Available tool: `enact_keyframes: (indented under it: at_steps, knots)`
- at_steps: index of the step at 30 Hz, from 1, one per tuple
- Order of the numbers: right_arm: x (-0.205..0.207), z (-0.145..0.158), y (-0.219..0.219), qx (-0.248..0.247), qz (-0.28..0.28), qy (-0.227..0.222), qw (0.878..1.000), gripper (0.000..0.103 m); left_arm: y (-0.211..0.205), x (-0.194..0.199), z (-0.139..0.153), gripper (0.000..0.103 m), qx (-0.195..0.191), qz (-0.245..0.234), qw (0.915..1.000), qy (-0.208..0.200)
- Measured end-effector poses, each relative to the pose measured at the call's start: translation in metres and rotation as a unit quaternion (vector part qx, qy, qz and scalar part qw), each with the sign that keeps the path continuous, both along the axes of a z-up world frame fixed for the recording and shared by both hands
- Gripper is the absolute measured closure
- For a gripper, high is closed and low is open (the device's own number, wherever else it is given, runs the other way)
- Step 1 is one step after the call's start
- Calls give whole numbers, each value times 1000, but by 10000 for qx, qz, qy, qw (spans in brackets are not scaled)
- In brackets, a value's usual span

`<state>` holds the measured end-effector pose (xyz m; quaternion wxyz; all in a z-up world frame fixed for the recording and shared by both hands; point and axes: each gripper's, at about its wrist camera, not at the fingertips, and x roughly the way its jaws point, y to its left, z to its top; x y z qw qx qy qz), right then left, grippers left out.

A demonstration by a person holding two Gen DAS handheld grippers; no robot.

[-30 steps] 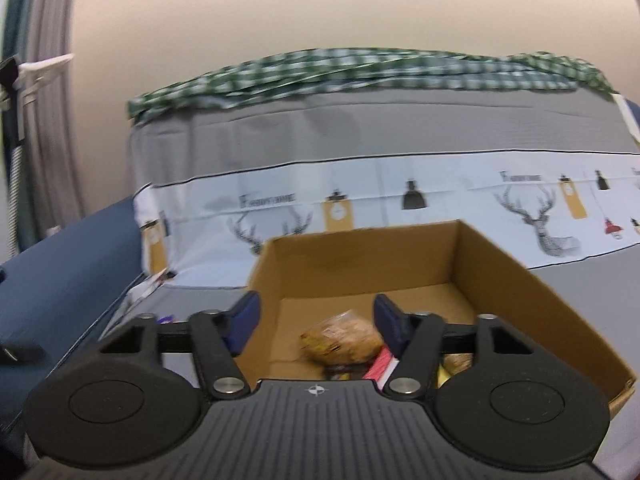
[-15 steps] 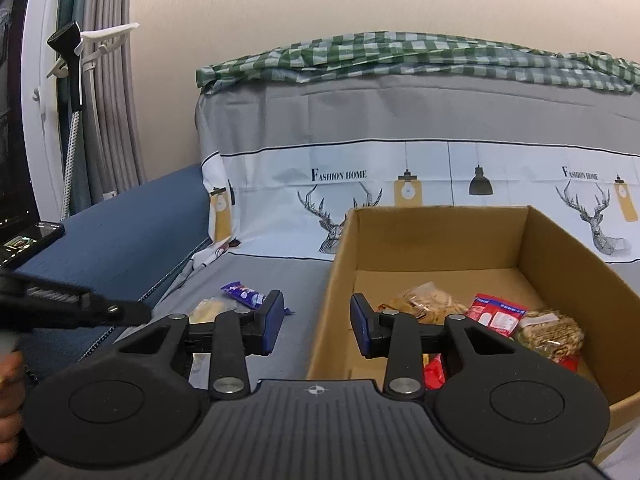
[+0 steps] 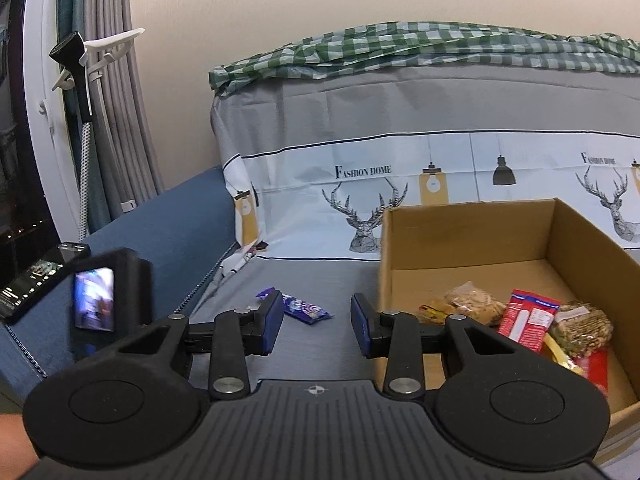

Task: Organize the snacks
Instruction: 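Move both open tools back to the nougat bar and purple candy bar, then grasp the purple candy bar with the right tool while the left tool grasps the nougat bar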

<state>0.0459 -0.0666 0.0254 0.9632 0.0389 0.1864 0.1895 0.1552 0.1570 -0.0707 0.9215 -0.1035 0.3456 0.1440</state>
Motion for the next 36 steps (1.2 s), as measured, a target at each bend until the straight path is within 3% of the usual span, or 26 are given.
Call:
enact_keyframes:
  at_steps: [6,10,16,22,26,28,30,36]
  knots:
    - [7,4,7,110,-15,178,9998,63,11,9,-14,32,-258,105,9993,240]
    - [14,4,12,101,-18,299,9995,63,13,10,-16,61,-333,94,9991,259]
    - [41,12,31,-94,349,641,9973,63,32,3,-15,62,-716,503,9961,108]
    - [105,19,87,-546,576,677,9945,63,55,-8,-13,62,-1160,995,9882,-62]
    - [169,-1,124,-890,643,983,9891,60,56,-8,-11,62,-1197,948,9882,-74]
    - [197,-16,138,-1152,696,1216,9834,43,57,-8,-11,62,-1212,982,9877,-66]
    - [220,-36,149,-1505,697,1383,9764,38,57,-8,-11,62,-1217,987,9876,-70]
    - [250,-88,165,-2117,1005,2043,9504,42,59,-7,-12,62,-1223,1006,9873,-79]
